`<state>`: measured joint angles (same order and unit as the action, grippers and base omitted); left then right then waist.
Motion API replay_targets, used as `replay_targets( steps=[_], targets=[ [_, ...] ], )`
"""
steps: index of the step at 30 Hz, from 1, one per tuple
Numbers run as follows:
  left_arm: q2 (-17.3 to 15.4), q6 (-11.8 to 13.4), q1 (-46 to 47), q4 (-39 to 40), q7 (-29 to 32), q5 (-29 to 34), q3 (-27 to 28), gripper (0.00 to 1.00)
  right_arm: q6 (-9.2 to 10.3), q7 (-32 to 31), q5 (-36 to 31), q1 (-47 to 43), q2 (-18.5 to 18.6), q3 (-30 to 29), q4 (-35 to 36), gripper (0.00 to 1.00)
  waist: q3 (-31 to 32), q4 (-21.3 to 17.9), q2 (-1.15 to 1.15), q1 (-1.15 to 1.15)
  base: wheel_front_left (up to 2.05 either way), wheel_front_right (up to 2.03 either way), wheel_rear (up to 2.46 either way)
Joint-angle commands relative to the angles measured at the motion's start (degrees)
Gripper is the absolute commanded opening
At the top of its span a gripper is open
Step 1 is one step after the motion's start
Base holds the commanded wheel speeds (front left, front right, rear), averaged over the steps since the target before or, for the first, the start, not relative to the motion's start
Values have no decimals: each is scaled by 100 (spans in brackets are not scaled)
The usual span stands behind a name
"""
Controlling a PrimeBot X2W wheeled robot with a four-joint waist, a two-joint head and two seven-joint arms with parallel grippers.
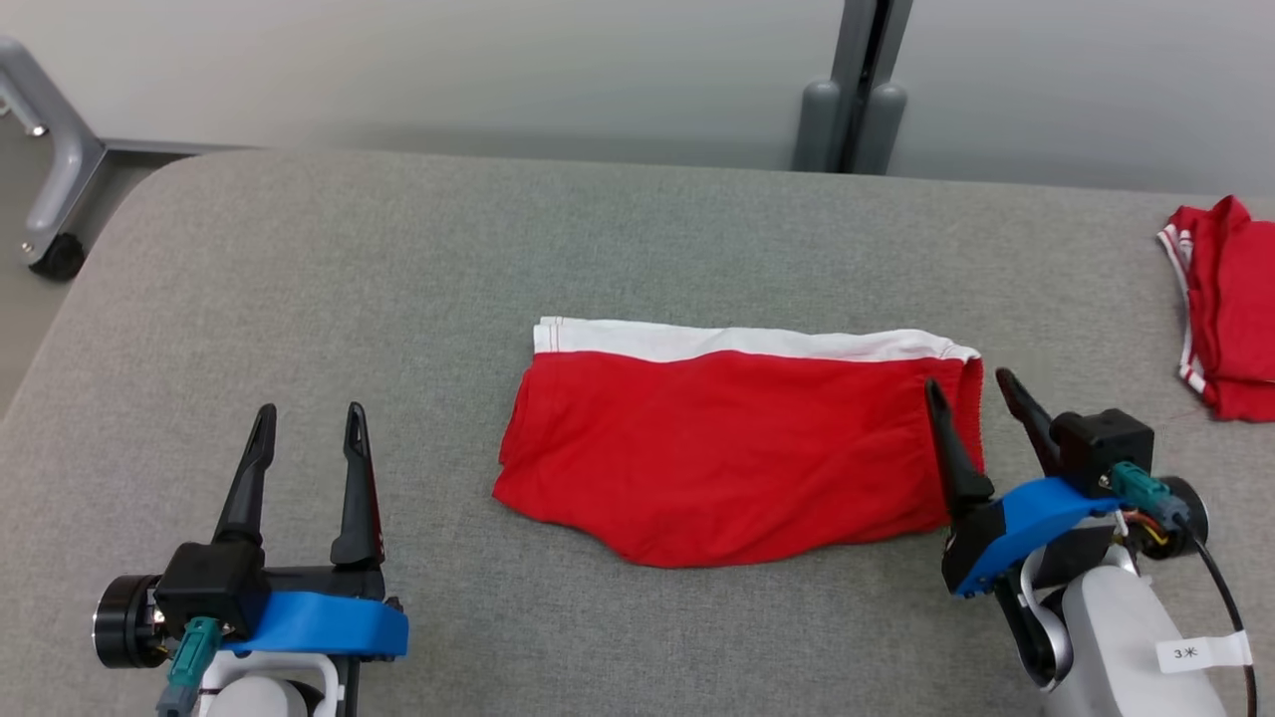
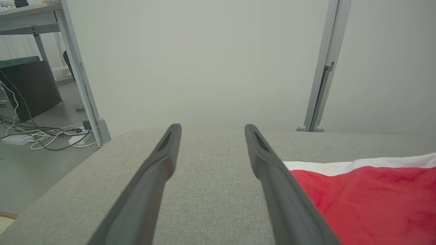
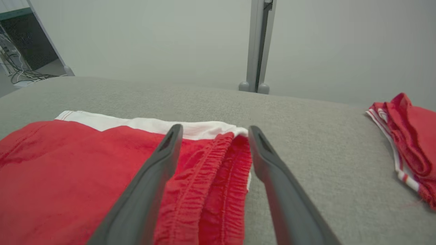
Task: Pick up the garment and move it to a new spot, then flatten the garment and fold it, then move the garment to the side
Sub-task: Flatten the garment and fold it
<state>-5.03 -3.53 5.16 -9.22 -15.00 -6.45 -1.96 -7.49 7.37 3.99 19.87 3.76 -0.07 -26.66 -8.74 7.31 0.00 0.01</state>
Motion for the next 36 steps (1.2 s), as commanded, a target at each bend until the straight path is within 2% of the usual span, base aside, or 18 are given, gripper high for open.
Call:
replay_targets(
  steps=[1, 11, 16, 20, 21, 23, 28, 36],
  targets=[
    [16, -12, 115, -12, -24, 19, 45, 100, -1, 42, -57, 121, 19, -41, -134, 100, -88, 76, 0, -1, 0, 0, 0],
    [100, -99, 285, -104, -24, 107, 64, 100, -1, 341, -108, 490, -18, -335, -1712, 100, -281, 140, 0, -1, 0, 0, 0],
    [131, -133, 358, -133, -24, 134, 67, 100, -1, 441, 90, 603, -54, -273, -2266, 100, -287, 143, 0, -1, 0, 0, 0],
    [145, -155, 358, -156, -24, 149, 57, 100, -1, 422, 532, 722, -90, -55, -2621, 100, -290, 148, 0, -1, 0, 0, 0],
    [148, -169, 362, -162, -24, 145, 54, 100, -1, 430, 620, 754, -97, 16, -2678, 50, -290, 150, 0, -1, 0, 0, 0],
    [156, -188, 367, -173, -24, 153, 58, 100, -2, 467, 802, 826, -104, 144, -2773, 0, -288, 153, 0, -1, 0, 0, 0],
    [168, -203, 235, -208, -24, 199, 110, 100, -1, 582, 1180, 1022, -1, 374, -2845, 0, -192, 62, 0, -1, 0, 0, 0],
    [177, -219, 100, -222, -24, 212, 200, 100, 0, 543, 1576, 868, 689, 641, -2677, 0, 28, -180, 0, -1, 0, 0, 0]
  ],
)
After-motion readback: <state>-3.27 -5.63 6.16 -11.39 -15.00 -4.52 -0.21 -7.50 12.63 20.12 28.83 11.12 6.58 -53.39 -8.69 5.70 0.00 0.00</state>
